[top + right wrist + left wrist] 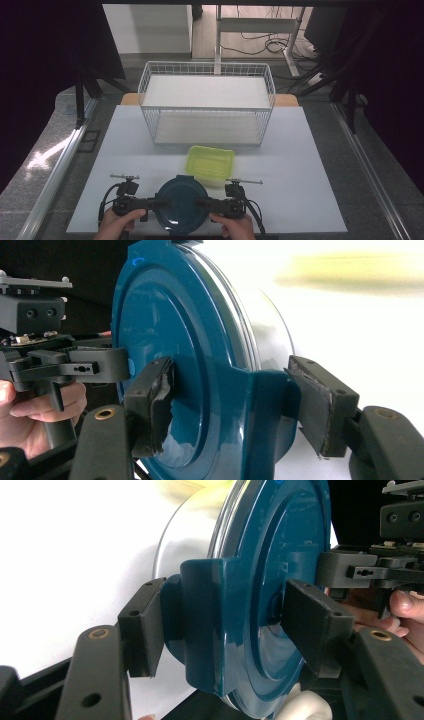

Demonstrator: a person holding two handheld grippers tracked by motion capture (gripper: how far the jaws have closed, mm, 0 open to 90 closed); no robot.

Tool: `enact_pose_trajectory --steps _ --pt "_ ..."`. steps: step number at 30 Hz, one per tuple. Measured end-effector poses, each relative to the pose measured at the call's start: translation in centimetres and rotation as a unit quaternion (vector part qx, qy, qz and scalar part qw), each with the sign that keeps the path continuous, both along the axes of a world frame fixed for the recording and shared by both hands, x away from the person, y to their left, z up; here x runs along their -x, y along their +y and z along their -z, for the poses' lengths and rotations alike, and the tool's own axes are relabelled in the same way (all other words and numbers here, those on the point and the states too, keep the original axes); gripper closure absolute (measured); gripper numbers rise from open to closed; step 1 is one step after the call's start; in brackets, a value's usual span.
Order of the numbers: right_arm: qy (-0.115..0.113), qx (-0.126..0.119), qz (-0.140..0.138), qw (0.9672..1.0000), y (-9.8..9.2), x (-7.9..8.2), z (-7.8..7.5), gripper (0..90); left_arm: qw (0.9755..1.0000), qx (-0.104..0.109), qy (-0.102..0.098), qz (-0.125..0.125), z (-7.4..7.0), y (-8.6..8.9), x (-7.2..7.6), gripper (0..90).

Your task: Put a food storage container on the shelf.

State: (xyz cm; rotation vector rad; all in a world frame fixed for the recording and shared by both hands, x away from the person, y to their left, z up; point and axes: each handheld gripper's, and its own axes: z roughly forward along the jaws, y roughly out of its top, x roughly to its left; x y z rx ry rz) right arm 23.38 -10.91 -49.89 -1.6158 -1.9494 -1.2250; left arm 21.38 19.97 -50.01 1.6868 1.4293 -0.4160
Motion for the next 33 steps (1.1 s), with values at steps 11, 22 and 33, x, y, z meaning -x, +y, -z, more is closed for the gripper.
enact_pose_trajectory --steps 11,22,33 --pt "-0.009 -0.005 -0.001 0.9999 -0.2 -0.1 -0.6 36.5 0.9999 -0.001 -0.013 0.0 -0.9 -0.1 -0.1 37.7" --pt "-0.036 -0.008 -0.001 0.9993 -1.0 -1.0 -3.2 36.5 0.9993 -0.005 -0.036 0.003 -3.5 -0.9 -1.2 38.0" --pt "-0.068 -0.005 0.0 0.9977 -2.0 -2.8 -6.7 36.5 0.9975 -0.002 -0.07 0.007 -7.2 -2.0 -3.5 38.1"
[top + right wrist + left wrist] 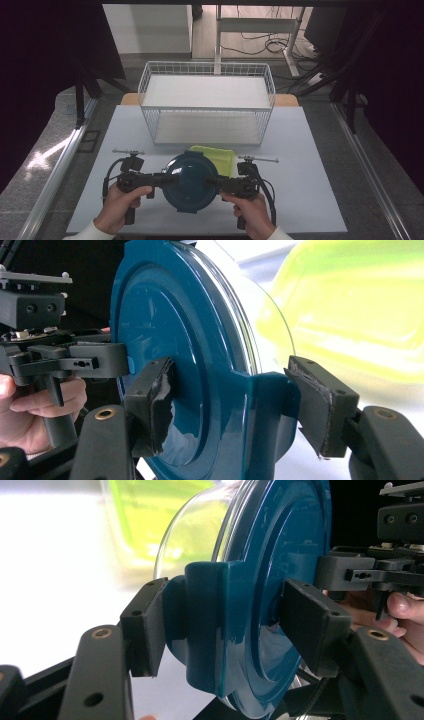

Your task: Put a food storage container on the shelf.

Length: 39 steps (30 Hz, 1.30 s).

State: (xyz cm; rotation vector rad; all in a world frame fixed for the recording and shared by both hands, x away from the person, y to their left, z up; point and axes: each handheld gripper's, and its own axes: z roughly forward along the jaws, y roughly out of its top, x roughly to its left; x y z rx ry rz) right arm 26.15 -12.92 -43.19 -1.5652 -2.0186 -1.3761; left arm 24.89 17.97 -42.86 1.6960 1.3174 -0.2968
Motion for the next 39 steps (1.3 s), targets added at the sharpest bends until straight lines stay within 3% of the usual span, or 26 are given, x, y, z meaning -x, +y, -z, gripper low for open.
enact_pose_trajectory --steps 12,29,39 --pt "-0.018 0.009 0.001 0.9998 -1.0 -3.0 -3.0 36.5 0.9999 0.009 -0.014 -0.001 -2.3 -1.0 -2.9 38.1" --pt "-0.052 0.008 0.001 0.9986 -1.7 -7.0 -7.9 36.5 0.9986 0.011 -0.05 -0.011 -7.1 -1.8 -6.8 37.8" --pt "-0.06 0.012 -0.001 0.9981 -1.9 -9.0 -9.9 36.5 0.9979 0.015 -0.061 -0.015 -8.6 -1.9 -8.3 37.9"
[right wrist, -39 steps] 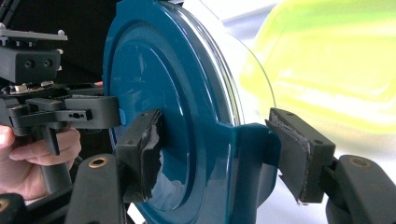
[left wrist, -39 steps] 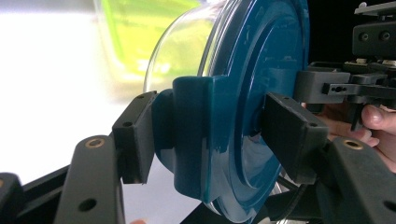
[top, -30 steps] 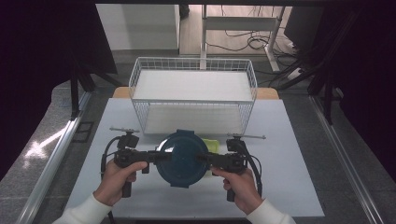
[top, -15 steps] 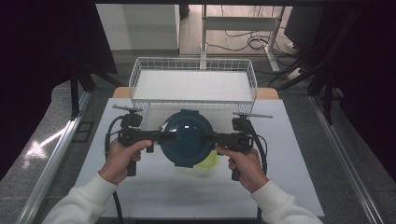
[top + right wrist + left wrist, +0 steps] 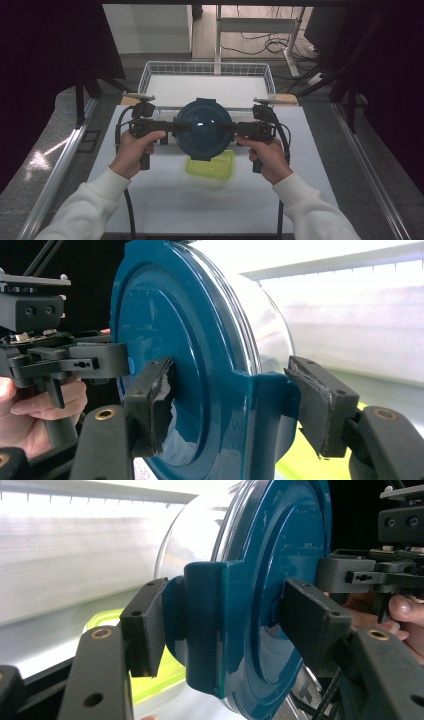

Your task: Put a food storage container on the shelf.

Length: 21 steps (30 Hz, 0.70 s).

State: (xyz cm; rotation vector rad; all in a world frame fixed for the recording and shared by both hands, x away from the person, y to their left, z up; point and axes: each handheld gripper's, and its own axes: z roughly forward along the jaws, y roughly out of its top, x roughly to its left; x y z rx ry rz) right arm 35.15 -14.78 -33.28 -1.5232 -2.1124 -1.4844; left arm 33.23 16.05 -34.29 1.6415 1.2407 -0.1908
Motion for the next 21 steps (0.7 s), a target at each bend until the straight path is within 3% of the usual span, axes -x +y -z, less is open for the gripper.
enact_pose_trajectory --steps 21 --pt "-0.014 0.008 -0.005 0.9999 0.1 -3.1 -2.9 36.5 0.9999 0.008 -0.015 -0.004 -2.4 0.0 -3.0 38.0"
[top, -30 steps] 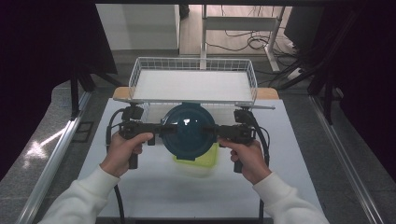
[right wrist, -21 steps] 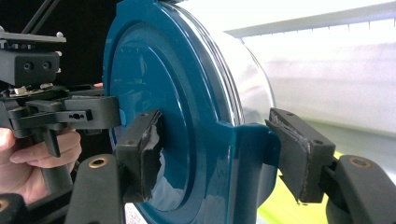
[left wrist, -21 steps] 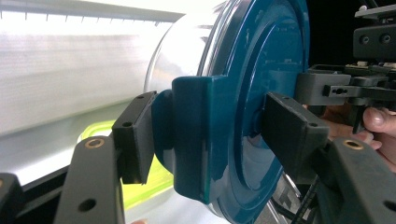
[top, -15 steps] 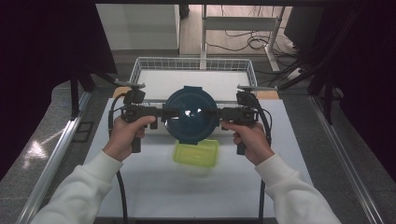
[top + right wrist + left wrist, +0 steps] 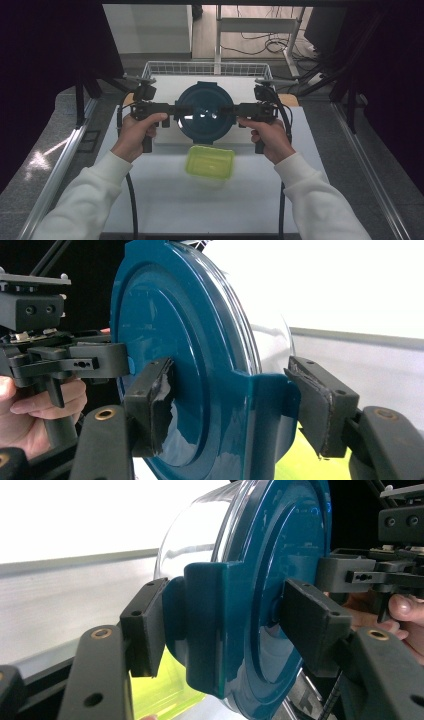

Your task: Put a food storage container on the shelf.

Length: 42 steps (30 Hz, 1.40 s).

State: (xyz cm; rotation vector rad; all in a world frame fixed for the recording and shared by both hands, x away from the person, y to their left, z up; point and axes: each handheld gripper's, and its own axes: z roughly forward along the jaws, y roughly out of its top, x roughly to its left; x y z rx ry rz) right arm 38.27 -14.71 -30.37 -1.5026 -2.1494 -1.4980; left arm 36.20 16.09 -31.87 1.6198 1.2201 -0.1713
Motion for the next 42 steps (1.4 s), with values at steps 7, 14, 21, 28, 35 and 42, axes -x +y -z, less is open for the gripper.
enact_pose_trajectory --steps 7,14,21,28,35,42 --pt "-0.005 0.005 -0.002 1.0 0.1 -1.2 -0.8 36.5 1.0 0.0 -0.004 0.003 -0.5 0.2 -1.2 38.0" --pt "-0.013 0.001 -0.006 0.9999 0.3 -2.8 -1.6 36.5 1.0 0.001 -0.007 -0.003 -1.5 0.3 -2.6 38.0" --pt "-0.019 0.002 -0.005 0.9998 0.3 -4.5 -2.6 36.8 0.9999 0.007 -0.01 -0.002 -2.1 0.4 -4.3 38.0" --pt "-0.024 0.003 -0.005 0.9997 0.4 -5.9 -3.6 36.9 0.9998 0.005 -0.018 -0.001 -3.2 0.5 -5.8 38.0" --pt "-0.022 -0.004 -0.002 0.9998 0.3 -7.9 -4.4 36.9 0.9999 -0.002 -0.016 0.004 -4.2 0.6 -7.9 38.1" --pt "-0.007 -0.005 -0.003 1.0 0.5 -9.2 -3.6 36.8 1.0 -0.001 -0.003 0.0 -3.1 0.7 -9.0 38.1"
